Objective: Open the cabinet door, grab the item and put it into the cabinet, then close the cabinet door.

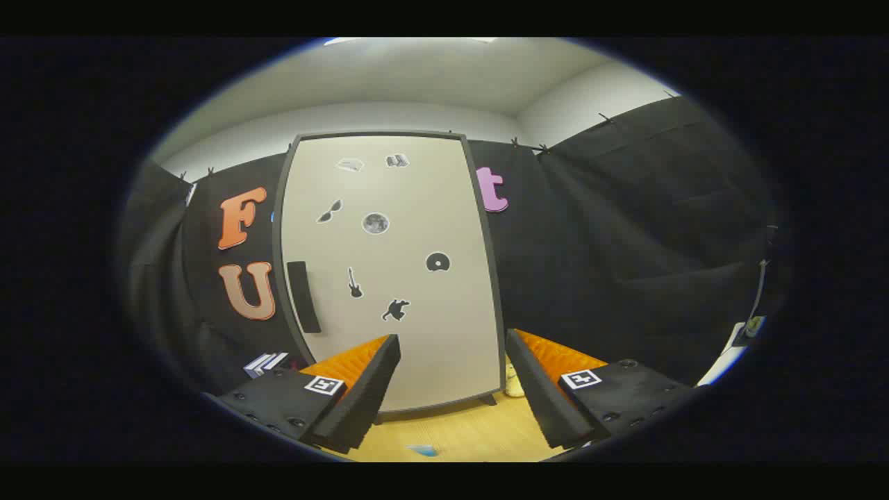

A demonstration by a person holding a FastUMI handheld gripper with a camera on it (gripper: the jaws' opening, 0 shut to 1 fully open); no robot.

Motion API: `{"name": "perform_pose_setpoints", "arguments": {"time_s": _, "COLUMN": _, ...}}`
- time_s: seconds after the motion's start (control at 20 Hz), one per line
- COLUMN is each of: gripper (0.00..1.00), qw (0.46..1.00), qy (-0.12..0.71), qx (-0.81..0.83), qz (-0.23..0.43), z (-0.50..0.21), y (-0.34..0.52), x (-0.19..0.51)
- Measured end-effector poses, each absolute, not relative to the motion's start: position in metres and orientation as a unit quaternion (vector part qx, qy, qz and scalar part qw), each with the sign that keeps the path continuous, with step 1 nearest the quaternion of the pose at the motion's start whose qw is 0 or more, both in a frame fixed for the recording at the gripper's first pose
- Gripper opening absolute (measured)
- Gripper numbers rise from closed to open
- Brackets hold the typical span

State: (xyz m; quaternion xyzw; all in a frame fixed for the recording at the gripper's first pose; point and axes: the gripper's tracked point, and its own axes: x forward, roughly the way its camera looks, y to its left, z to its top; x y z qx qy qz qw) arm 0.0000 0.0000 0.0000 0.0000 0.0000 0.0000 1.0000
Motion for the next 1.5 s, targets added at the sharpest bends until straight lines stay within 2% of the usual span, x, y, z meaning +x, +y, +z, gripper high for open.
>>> {"name": "perform_pose_setpoints", "arguments": {"time_s": 0.35, "gripper": 0.98, "qw": 1.000, "qy": -0.005, "qx": -0.015, "qz": 0.001, "z": 0.004, "y": 0.011, "x": -0.001}}
{"name": "perform_pose_setpoints", "arguments": {"time_s": 0.6, "gripper": 0.98, "qw": 0.999, "qy": -0.019, "qx": 0.017, "qz": 0.038, "z": 0.007, "y": 0.037, "x": -0.001}}
{"name": "perform_pose_setpoints", "arguments": {"time_s": 1.2, "gripper": 0.98, "qw": 1.000, "qy": 0.007, "qx": 0.005, "qz": 0.021, "z": -0.004, "y": 0.052, "x": 0.011}}
{"name": "perform_pose_setpoints", "arguments": {"time_s": 1.5, "gripper": 0.98, "qw": 0.997, "qy": 0.015, "qx": -0.007, "qz": 0.076, "z": -0.006, "y": 0.107, "x": 0.025}}
